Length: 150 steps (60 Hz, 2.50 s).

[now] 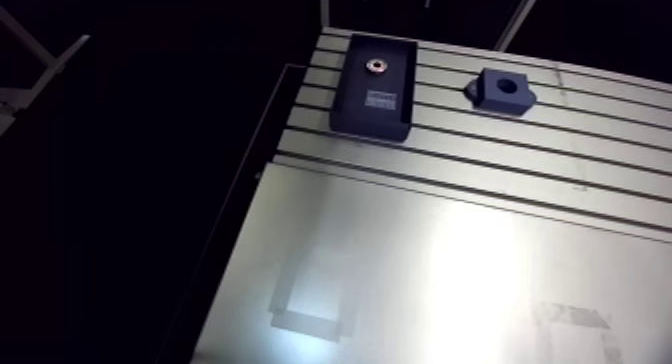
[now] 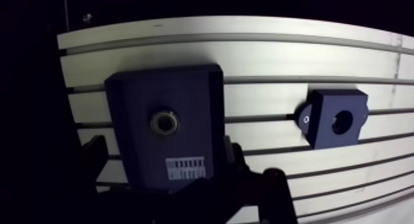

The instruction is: Pick up the bearing and press it into the housing until flush.

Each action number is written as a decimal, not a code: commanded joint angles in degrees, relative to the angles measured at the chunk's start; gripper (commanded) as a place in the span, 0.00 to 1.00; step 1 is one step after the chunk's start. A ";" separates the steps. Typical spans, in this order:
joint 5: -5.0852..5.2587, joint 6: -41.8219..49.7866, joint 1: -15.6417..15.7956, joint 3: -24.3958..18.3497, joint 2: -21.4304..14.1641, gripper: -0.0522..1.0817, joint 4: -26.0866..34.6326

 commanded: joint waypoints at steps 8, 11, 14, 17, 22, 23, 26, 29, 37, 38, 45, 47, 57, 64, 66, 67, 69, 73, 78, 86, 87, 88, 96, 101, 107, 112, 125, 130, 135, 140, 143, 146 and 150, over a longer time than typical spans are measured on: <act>-0.01 -0.51 0.09 1.80 1.00 0.13 -1.81; -0.01 -0.51 0.09 1.98 1.09 0.17 -2.20; -0.01 -0.59 0.18 2.15 1.27 0.19 -2.82; -0.01 -0.67 0.18 2.24 1.43 0.21 -3.01; -0.01 -0.68 0.27 2.26 2.14 0.25 -3.05; -0.01 -0.68 0.27 2.26 2.14 0.25 -3.05; -0.01 -0.77 0.35 2.33 2.40 0.26 -3.13; -0.01 -0.77 0.36 2.49 2.59 0.27 -3.21; 0.07 -1.86 0.36 3.02 2.94 0.27 -4.56; 0.08 -2.06 0.43 3.19 2.88 0.27 -4.92; -0.01 -2.18 1.11 3.65 2.95 0.29 -5.49; -0.01 -2.25 1.22 3.81 3.03 0.29 -5.50; 0.08 -2.27 1.49 4.09 2.97 0.29 -5.51; 0.08 -2.27 1.74 4.37 2.95 0.29 -5.51; 0.08 -2.27 1.76 4.37 3.03 0.29 -5.51; 0.08 -2.27 1.76 4.37 3.03 0.29 -5.51; 0.08 -2.27 1.77 4.53 3.12 0.29 -5.51; 0.08 -2.19 1.94 4.54 3.20 0.29 -5.59; 0.08 -2.18 1.92 4.63 3.38 0.29 -5.59; 0.01 -2.27 1.77 4.72 3.65 0.30 -5.68; 0.01 -2.27 1.77 4.72 3.65 0.30 -5.68; 0.00 -2.27 1.77 4.72 3.73 0.30 -6.06; -0.01 -2.27 1.77 4.81 4.07 0.30 -6.91; -0.01 -2.27 1.77 4.81 4.10 0.30 -6.91; -0.01 -2.27 1.77 4.81 4.10 0.30 -6.91; -0.09 -2.27 1.77 5.14 4.18 0.31 -6.91; -0.18 -2.27 1.43 5.58 4.36 0.32 -7.08; -0.18 -2.27 1.33 5.67 4.36 0.32 -7.09; -0.18 -2.35 1.33 5.76 4.36 0.33 -7.09; -0.18 -2.36 1.33 5.77 4.36 0.33 -7.09; -0.18 -2.36 1.33 5.93 4.36 0.35 -7.09; -0.18 -2.36 1.33 5.95 4.36 0.35 -7.16; -0.18 -2.36 1.40 6.03 4.36 0.35 -7.34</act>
